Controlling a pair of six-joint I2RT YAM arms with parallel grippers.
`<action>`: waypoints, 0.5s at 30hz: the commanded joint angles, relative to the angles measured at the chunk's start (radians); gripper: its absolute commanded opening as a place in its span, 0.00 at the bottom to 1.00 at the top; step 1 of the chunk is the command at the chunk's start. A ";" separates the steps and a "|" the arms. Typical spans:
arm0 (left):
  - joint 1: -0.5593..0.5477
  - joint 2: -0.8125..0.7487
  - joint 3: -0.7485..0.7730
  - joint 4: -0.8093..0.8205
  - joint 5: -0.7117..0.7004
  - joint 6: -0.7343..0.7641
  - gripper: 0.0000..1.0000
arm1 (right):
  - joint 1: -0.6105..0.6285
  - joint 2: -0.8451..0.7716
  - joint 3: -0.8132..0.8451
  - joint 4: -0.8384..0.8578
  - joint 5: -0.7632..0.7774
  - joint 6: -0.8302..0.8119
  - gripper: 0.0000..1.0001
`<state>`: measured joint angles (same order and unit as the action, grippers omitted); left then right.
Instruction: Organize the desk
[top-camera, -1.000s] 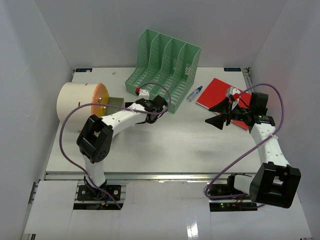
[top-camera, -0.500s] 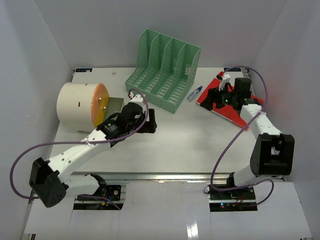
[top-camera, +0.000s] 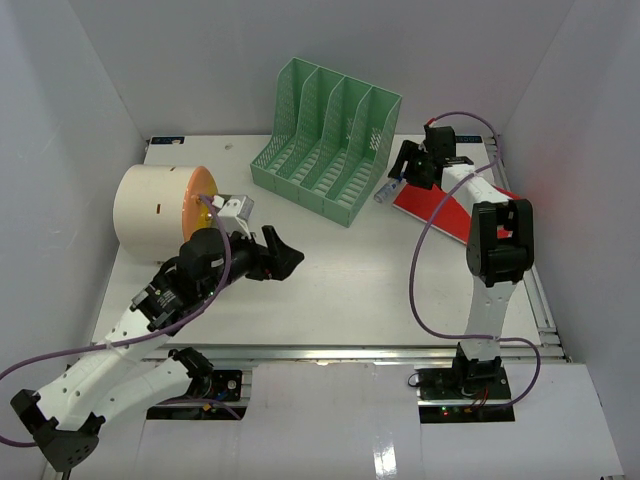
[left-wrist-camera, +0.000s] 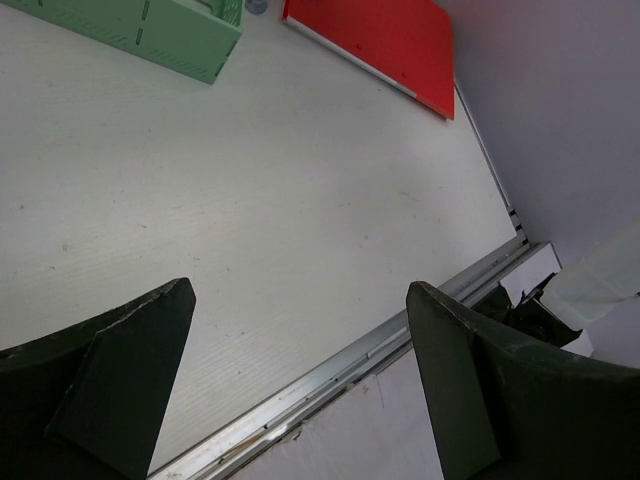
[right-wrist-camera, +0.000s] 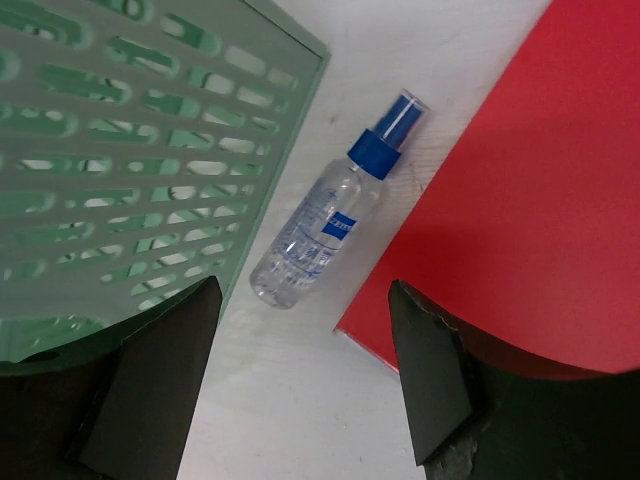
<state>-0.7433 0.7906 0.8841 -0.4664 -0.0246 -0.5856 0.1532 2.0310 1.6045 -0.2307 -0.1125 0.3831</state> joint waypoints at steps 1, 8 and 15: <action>-0.001 -0.040 -0.013 -0.031 0.018 -0.055 0.98 | 0.006 0.053 0.070 0.018 0.050 0.107 0.72; -0.001 -0.059 -0.045 -0.031 0.017 -0.077 0.98 | 0.013 0.163 0.120 0.039 0.051 0.167 0.67; -0.001 -0.086 -0.066 -0.029 0.009 -0.098 0.98 | 0.023 0.243 0.151 0.055 0.070 0.170 0.63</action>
<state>-0.7433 0.7389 0.8409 -0.4946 -0.0174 -0.6581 0.1668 2.2364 1.7033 -0.2076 -0.0714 0.5340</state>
